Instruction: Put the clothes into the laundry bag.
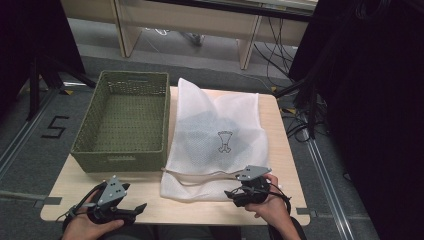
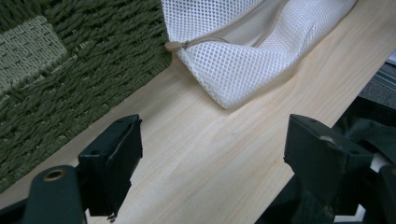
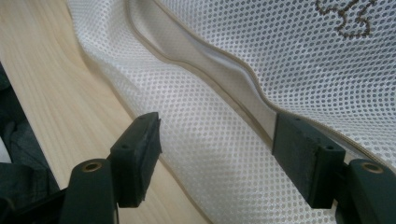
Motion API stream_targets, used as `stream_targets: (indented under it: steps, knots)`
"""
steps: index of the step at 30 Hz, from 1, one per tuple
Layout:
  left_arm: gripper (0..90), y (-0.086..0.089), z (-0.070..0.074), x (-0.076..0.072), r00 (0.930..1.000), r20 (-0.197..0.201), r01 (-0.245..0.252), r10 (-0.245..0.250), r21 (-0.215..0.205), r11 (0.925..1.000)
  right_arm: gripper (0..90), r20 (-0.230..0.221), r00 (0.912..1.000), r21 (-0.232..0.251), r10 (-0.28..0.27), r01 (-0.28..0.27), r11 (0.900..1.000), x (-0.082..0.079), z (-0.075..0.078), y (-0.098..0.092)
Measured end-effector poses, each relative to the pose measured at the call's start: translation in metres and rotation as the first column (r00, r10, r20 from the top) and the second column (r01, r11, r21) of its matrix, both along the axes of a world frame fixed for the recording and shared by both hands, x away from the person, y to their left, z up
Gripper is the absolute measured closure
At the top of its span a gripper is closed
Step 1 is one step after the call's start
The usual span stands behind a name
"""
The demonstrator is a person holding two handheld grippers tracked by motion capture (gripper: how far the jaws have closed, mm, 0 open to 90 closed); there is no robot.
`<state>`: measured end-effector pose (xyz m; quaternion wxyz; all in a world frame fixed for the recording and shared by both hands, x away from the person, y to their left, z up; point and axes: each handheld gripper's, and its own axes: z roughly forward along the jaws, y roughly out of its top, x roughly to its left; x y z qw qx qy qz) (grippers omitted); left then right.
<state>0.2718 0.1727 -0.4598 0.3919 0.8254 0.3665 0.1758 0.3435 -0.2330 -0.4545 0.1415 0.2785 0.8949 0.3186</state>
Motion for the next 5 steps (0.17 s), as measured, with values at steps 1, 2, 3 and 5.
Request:
stream_targets:
  steps: [1, 2, 3, 5]
  knots:
    - [19.0, -0.0002, -0.0001, 0.0001, 1.0, 0.0, 0.002, -0.002, -0.001, 1.0, 33.6, -0.002, 1.0, 0.0, -0.004, 0.004, 1.0, -0.0001, 0.0, -0.0005]
    - [19.0, -0.0001, -0.0005, 0.0001, 1.0, -0.001, 0.003, -0.003, 0.002, 1.0, 33.6, 0.003, 1.0, -0.003, -0.001, 0.001, 1.0, 0.0003, 0.0001, -0.001]
    - [18.9, 0.0, -0.0007, 0.0, 1.0, -0.002, 0.003, -0.002, 0.006, 1.0, 33.6, 0.0, 1.0, -0.002, -0.008, 0.008, 1.0, 0.0004, 0.0003, -0.0013]
    - [19.0, -0.0001, -0.0006, 0.0001, 1.0, -0.001, 0.002, -0.002, 0.006, 1.0, 33.5, -0.005, 0.9999, 0.004, -0.013, 0.013, 1.0, 0.0006, -0.0001, -0.0015]
